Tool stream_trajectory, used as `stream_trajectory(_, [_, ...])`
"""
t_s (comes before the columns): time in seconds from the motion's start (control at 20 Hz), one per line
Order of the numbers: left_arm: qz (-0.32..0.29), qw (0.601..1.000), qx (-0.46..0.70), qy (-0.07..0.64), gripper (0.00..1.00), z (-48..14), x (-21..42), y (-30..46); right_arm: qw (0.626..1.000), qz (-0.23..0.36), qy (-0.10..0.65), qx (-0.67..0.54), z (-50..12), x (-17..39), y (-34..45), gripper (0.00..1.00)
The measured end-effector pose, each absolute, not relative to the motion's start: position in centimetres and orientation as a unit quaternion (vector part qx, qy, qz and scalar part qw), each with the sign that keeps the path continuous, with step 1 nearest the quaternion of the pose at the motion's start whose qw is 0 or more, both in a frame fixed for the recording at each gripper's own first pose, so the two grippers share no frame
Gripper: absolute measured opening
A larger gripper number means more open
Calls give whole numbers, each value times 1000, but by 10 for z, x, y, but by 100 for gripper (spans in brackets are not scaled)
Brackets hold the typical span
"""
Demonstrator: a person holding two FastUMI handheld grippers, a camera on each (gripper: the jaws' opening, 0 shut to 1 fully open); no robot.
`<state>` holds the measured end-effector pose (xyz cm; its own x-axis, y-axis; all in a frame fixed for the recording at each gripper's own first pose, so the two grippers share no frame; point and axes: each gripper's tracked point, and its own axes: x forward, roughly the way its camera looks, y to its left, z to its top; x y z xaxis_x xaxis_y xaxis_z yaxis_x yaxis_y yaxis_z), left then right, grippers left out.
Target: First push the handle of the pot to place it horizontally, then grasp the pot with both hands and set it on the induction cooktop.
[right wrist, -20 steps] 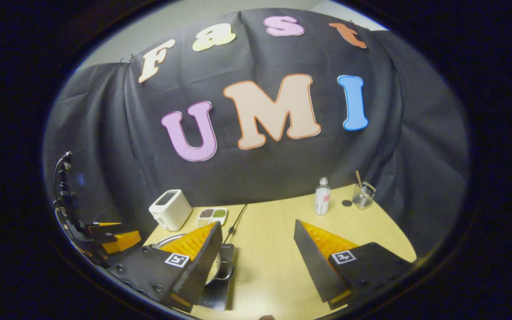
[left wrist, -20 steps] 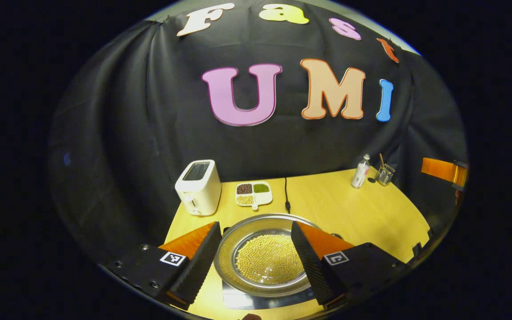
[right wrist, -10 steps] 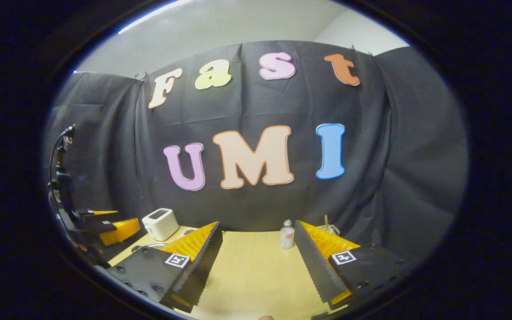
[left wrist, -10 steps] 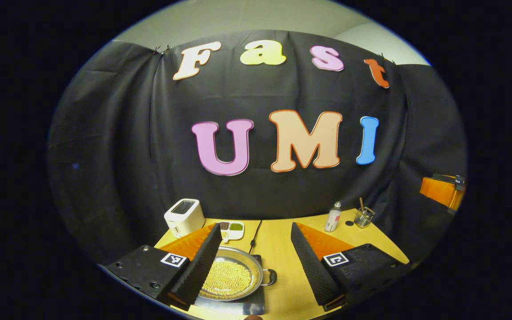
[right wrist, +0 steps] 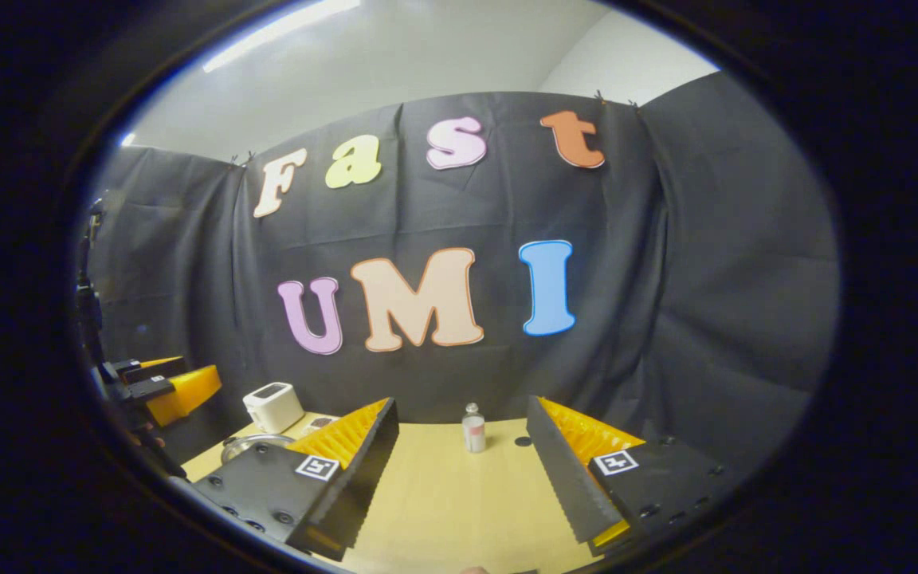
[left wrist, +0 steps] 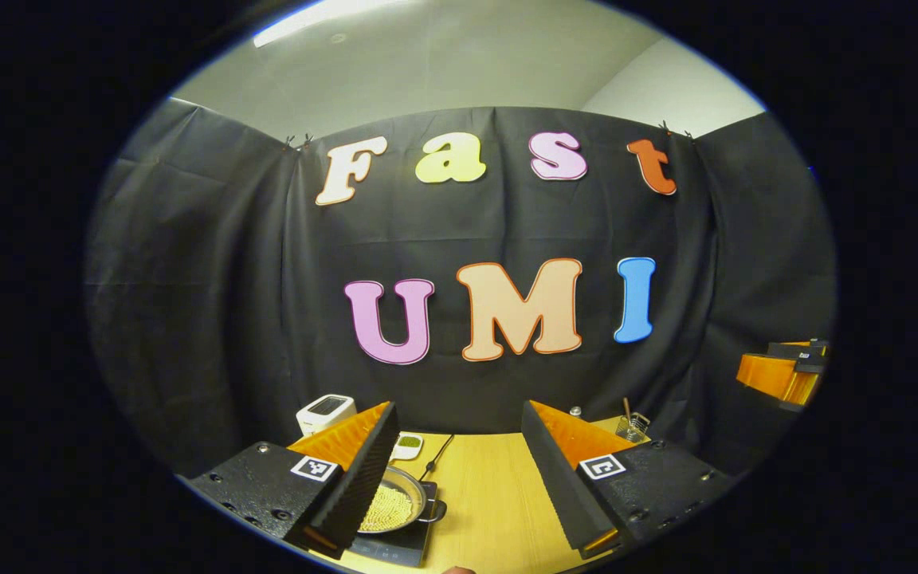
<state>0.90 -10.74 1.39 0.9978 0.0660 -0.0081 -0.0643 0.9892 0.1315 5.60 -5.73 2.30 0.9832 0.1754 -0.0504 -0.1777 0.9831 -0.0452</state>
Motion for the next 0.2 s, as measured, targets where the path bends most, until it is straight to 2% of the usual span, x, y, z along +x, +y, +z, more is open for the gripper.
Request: stream_trajectory(0.2, [29,996,79,10,94,11,-1,-119,995,90,23,-21,25,46,-70,92])
